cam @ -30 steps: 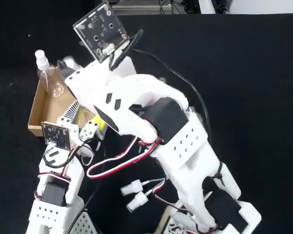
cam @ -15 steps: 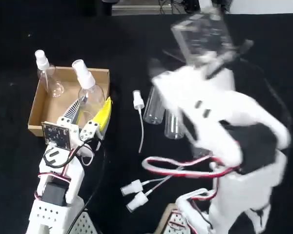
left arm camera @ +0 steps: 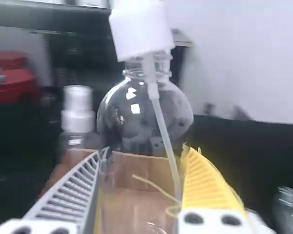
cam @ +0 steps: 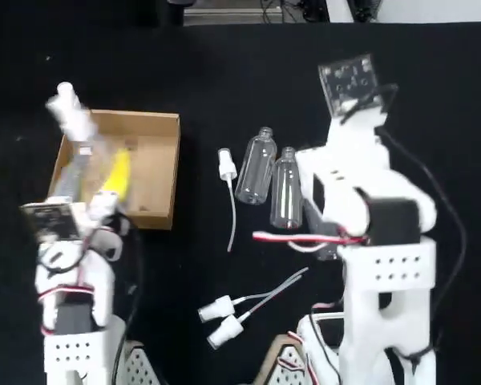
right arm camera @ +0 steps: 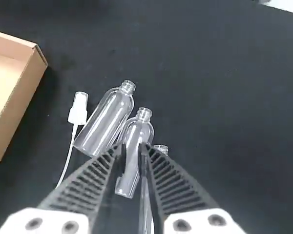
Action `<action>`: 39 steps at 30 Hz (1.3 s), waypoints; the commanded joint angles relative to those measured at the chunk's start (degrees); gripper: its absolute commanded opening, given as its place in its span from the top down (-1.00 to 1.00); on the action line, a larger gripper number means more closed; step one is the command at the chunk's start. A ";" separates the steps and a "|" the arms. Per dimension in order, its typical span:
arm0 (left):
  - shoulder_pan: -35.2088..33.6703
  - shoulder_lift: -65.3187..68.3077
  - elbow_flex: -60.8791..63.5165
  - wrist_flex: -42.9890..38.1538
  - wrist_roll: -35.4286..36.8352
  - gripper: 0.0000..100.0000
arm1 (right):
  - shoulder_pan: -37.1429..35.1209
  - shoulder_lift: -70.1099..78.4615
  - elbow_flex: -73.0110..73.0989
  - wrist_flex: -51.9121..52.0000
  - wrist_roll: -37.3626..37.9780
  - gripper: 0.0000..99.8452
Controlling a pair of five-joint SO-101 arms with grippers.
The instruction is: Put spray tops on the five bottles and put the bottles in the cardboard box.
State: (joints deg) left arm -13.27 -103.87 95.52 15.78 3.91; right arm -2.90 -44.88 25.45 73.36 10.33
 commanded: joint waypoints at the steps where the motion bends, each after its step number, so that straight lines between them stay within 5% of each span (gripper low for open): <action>1: -14.90 -0.44 -2.59 -1.32 0.53 0.94 | 0.79 -6.90 10.86 -8.62 0.00 0.95; 6: -29.14 -0.35 -2.15 -1.41 0.09 0.94 | 0.53 -14.81 29.32 -21.27 -0.44 0.95; 12: -36.62 0.53 1.89 -9.67 -0.79 0.94 | -7.47 -25.36 46.02 -27.69 -0.53 0.95; 22: -36.09 10.73 2.24 -23.30 -4.40 0.94 | -19.16 -43.03 58.42 -25.49 -0.53 0.95; 39: -36.35 61.36 -5.32 -58.90 -4.40 0.94 | -19.78 -56.57 62.81 -19.60 -0.53 0.95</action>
State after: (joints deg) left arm -49.49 -51.65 94.29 -36.18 0.04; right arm -21.98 -99.82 88.31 53.41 10.24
